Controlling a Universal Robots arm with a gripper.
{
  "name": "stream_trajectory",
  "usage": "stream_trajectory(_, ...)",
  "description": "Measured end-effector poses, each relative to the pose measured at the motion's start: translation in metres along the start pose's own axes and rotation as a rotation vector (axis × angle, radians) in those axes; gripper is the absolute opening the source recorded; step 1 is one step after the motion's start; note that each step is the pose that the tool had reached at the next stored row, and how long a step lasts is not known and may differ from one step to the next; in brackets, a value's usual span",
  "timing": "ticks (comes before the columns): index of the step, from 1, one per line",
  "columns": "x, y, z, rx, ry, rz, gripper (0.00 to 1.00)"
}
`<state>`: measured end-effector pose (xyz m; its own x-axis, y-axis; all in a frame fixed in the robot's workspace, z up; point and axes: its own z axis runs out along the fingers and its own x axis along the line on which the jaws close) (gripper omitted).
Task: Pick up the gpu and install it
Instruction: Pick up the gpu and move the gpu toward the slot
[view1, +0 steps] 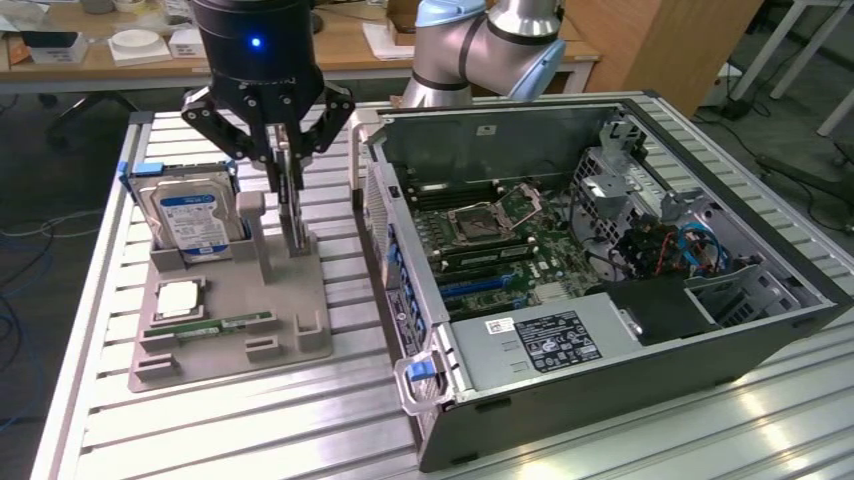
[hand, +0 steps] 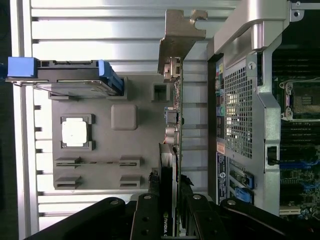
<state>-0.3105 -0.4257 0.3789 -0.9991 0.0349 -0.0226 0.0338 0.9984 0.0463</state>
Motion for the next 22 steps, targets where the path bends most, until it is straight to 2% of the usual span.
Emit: stream_trajectory(22,-0.0002,0.0004,-0.0079,-0.0001,-0.0001,0.0,0.26)
